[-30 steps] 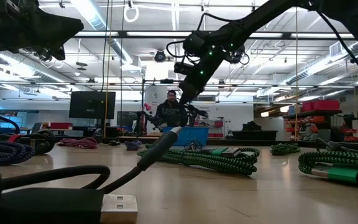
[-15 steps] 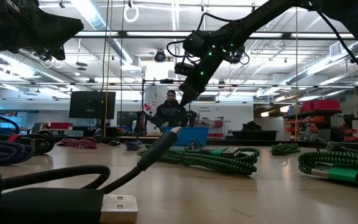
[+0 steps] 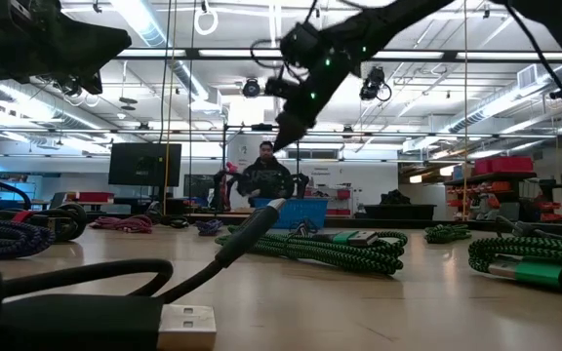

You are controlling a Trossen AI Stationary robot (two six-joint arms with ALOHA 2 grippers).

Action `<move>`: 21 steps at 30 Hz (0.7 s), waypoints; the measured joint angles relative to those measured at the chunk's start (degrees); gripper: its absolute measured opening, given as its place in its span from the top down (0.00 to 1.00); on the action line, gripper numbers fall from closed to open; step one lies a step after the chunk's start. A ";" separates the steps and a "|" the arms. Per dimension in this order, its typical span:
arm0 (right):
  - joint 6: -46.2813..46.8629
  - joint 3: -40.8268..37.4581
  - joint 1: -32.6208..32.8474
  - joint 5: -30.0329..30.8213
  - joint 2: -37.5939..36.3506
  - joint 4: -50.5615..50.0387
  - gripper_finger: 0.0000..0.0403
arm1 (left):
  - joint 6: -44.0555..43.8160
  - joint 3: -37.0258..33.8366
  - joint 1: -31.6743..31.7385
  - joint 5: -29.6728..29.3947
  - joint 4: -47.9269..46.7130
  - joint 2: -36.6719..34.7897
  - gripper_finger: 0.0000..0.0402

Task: Pick & Place USB Port
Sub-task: Put the green black charger cable into the orange bin

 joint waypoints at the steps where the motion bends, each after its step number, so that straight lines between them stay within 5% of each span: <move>1: 0.10 0.00 1.28 0.04 -0.75 -1.73 0.63 | 0.00 -0.01 0.01 -0.02 -0.02 0.00 0.87; 13: 6.63 -0.67 19.05 -3.85 -5.53 -29.90 0.63 | -1.68 0.00 0.01 0.22 0.02 -0.01 0.87; 21: 15.45 -12.28 26.25 -3.56 -5.53 -35.18 0.63 | -3.34 0.00 0.00 1.13 0.00 0.00 0.87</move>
